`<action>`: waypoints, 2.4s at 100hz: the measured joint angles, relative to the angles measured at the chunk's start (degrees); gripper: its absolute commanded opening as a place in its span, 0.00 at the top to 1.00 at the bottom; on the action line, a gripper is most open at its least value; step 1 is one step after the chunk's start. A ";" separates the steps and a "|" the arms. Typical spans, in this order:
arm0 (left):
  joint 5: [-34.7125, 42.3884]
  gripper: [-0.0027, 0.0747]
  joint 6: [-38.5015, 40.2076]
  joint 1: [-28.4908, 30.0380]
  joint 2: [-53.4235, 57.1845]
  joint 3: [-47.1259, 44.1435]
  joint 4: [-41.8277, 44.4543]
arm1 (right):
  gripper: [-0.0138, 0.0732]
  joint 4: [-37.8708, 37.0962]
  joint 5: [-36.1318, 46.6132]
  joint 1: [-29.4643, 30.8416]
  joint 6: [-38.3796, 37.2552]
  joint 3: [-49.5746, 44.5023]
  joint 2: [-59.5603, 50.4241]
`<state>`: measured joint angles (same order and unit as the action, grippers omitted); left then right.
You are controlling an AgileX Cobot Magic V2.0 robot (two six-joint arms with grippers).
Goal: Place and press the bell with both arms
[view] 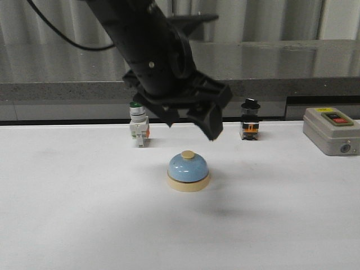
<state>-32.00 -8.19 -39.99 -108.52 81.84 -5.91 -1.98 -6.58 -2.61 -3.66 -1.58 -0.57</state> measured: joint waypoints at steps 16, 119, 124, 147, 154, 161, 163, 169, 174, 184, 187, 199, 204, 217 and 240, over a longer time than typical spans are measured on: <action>1.40 0.24 0.00 2.19 7.26 -2.81 -0.04 | 0.91 0.00 0.00 0.00 0.00 0.00 0.00; 11.63 0.51 3.06 32.15 76.93 -50.69 -0.75 | 0.91 0.00 0.00 0.00 0.00 0.00 0.00; 11.16 0.60 3.06 32.15 79.69 -51.67 -0.75 | 0.91 0.00 0.00 0.00 0.00 0.00 0.00; 9.13 0.99 3.06 32.15 87.78 -53.63 -0.78 | 0.91 0.00 0.00 0.00 0.00 0.00 0.00; 9.10 0.99 3.06 32.15 88.37 -53.63 -0.78 | 0.91 0.00 0.00 0.00 0.00 0.00 0.00; 9.10 0.99 3.06 32.15 88.37 -53.67 -0.78 | 0.91 0.00 0.00 0.00 0.00 0.00 0.00; 9.10 0.99 3.06 32.15 88.37 -53.76 -0.78 | 0.91 0.00 0.00 0.00 0.00 0.00 0.00; 9.10 0.99 3.06 32.15 88.37 -53.76 -0.78 | 0.91 0.00 0.00 0.00 0.00 0.00 0.00; 9.10 0.99 3.06 32.15 88.37 -53.80 -0.78 | 0.91 0.00 0.00 0.00 0.00 0.00 0.00; 9.00 0.99 3.06 32.15 88.37 -53.80 -0.78 | 0.91 0.00 0.00 0.00 0.00 0.00 0.00; 9.00 0.99 3.06 32.15 88.37 -53.80 -0.78 | 0.91 0.00 0.00 0.00 0.00 0.00 0.00; 9.00 0.99 3.06 32.15 88.37 -53.80 -0.78 | 0.91 0.00 0.00 0.00 0.00 0.00 0.00; 9.00 0.99 3.06 32.15 88.37 -53.80 -0.78 | 0.91 0.00 0.00 0.00 0.00 0.00 0.00; 9.00 0.99 3.06 32.15 88.37 -53.80 -0.78 | 0.91 0.00 0.00 0.00 0.00 0.00 0.00; 14.22 0.99 3.06 32.15 90.05 -58.12 0.95 | 0.91 0.00 0.00 0.00 0.00 0.00 0.00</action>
<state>-17.78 -5.13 -7.83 -18.47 23.73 -4.96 -1.98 -6.58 -2.61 -3.66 -1.58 -0.57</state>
